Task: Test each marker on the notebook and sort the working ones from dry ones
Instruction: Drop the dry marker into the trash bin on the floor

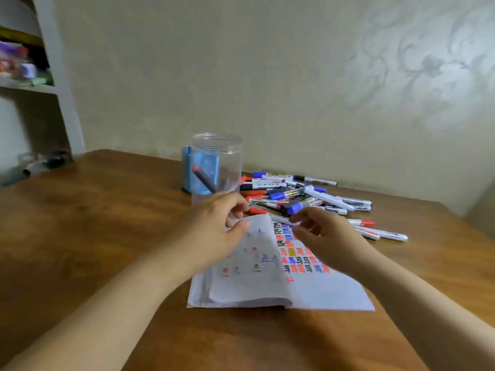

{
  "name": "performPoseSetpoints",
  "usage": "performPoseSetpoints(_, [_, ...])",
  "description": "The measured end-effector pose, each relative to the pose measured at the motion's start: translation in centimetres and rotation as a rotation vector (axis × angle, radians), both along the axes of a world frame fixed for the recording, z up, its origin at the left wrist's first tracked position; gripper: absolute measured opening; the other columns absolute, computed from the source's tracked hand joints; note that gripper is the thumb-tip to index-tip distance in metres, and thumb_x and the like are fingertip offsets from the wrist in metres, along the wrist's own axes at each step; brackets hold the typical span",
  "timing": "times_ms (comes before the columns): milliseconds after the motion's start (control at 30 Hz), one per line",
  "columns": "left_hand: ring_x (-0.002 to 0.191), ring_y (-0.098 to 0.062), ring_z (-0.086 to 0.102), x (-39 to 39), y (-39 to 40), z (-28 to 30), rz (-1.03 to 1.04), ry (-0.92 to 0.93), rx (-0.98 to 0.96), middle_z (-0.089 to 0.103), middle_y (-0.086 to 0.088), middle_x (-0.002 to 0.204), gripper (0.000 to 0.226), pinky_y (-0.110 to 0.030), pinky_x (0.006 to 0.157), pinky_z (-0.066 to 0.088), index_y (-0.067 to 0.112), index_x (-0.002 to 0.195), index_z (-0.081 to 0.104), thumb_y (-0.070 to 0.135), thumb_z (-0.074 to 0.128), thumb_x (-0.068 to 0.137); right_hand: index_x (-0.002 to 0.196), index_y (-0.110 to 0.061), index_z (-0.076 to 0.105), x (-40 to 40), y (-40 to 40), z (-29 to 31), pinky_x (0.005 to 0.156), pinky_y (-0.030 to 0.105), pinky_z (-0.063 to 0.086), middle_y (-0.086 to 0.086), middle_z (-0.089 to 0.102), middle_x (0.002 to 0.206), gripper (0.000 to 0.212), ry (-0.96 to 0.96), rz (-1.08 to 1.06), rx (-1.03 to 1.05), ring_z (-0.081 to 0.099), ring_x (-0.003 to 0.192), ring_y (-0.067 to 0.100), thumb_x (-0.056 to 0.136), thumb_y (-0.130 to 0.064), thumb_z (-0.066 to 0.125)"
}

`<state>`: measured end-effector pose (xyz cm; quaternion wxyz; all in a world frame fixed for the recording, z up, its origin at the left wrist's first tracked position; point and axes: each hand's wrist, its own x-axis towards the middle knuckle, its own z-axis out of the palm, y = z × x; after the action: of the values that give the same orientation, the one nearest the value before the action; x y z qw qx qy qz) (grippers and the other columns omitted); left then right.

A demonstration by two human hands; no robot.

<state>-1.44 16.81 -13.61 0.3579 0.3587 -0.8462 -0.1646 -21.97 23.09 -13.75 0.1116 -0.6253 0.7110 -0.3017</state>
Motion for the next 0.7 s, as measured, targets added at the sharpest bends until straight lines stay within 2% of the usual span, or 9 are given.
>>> performPoseSetpoints(67, [0.08,-0.005,0.052,-3.4,-1.5,-0.3,-0.051,-0.021,-0.019,0.053,0.01,0.09,0.012,-0.025,0.073,0.047,0.021,0.098,0.057,0.024,0.059,0.086,0.104,-0.024,0.06,-3.2,-0.8,-0.6,0.054,0.021,0.046,-0.014,0.058,0.077,0.013,0.083,-0.104,-0.032,0.057,0.065,0.013,0.091,-0.023,0.056])
performPoseSetpoints(100, [0.079,-0.005,0.051,-4.3,-2.0,-0.6,-0.049,-0.029,-0.03,0.052,0.011,0.088,0.011,-0.023,0.071,0.046,0.021,0.097,0.056,0.024,0.058,0.086,0.109,-0.021,0.061,-4.1,-1.3,-0.8,0.057,0.024,0.044,-0.012,0.058,0.079,0.019,0.121,-0.138,-0.037,0.056,0.067,0.014,0.091,-0.021,0.055])
performPoseSetpoints(200, [0.078,-0.002,0.049,-6.8,-3.3,-1.9,-0.048,-0.03,-0.032,0.05,0.014,0.088,0.008,-0.017,0.068,0.042,0.027,0.094,0.053,0.027,0.057,0.087,0.125,-0.021,0.055,-6.0,-2.9,-1.5,0.062,0.024,0.041,-0.002,0.056,0.107,0.032,0.221,-0.184,-0.01,0.053,0.077,0.016,0.093,-0.017,0.049])
performPoseSetpoints(300, [0.081,0.0,0.048,-7.7,-4.0,-3.6,-0.054,0.007,-0.005,0.046,0.018,0.089,0.01,-0.013,0.068,0.041,0.027,0.096,0.051,0.024,0.056,0.088,0.135,-0.024,0.046,-6.6,-4.9,-2.0,0.079,0.027,0.043,0.001,0.046,0.128,0.043,0.368,-0.162,-0.003,0.051,0.106,0.02,0.093,-0.017,0.052])
performPoseSetpoints(367, [0.08,-0.003,0.048,-7.5,-4.3,-4.5,-0.064,0.002,0.005,0.046,0.017,0.091,0.011,-0.013,0.068,0.04,0.026,0.096,0.051,0.022,0.057,0.088,0.138,-0.027,0.043,-6.7,-6.4,-2.3,0.09,0.03,0.039,0.001,0.042,0.132,0.047,0.501,-0.136,-0.001,0.04,0.119,0.022,0.093,-0.019,0.053])
performPoseSetpoints(433, [0.079,-0.001,0.046,-7.1,-4.5,-4.9,-0.079,-0.001,-0.013,0.046,0.015,0.092,0.013,-0.009,0.067,0.036,0.027,0.096,0.05,0.021,0.058,0.087,0.138,-0.029,0.043,-6.8,-7.9,-2.8,0.097,0.033,0.036,0.001,0.04,0.133,0.047,0.634,-0.118,0.011,0.034,0.121,0.023,0.093,-0.022,0.053])
performPoseSetpoints(533, [0.081,0.003,0.045,-6.7,-4.4,-4.8,-0.068,0.008,-0.025,0.046,0.018,0.094,0.014,-0.005,0.064,0.035,0.029,0.1,0.051,0.025,0.057,0.088,0.135,-0.028,0.046,-6.9,-9.5,-3.6,0.097,0.034,0.034,0.0,0.04,0.134,0.042,0.7,-0.127,0.008,0.034,0.12,0.024,0.094,-0.023,0.051])
performPoseSetpoints(600, [0.081,0.0,0.045,-6.6,-4.2,-4.5,-0.066,0.005,-0.056,0.047,0.018,0.096,0.017,-0.005,0.063,0.035,0.029,0.105,0.052,0.026,0.055,0.089,0.135,-0.029,0.048,-7.0,-10.1,-3.9,0.097,0.034,0.03,-0.001,0.042,0.134,0.038,0.711,-0.114,-0.014,0.034,0.121,0.024,0.097,-0.026,0.049])
performPoseSetpoints(700, [0.081,-0.001,0.042,-6.5,-3.8,-4.2,-0.064,-0.004,-0.116,0.044,0.018,0.096,0.018,-0.004,0.064,0.033,0.026,0.106,0.053,0.027,0.055,0.088,0.125,-0.023,0.058,-6.7,-10.0,-3.6,0.098,0.039,0.027,0.002,0.054,0.129,0.031,0.75,-0.055,-0.135,0.041,0.122,0.031,0.095,-0.023,0.053])
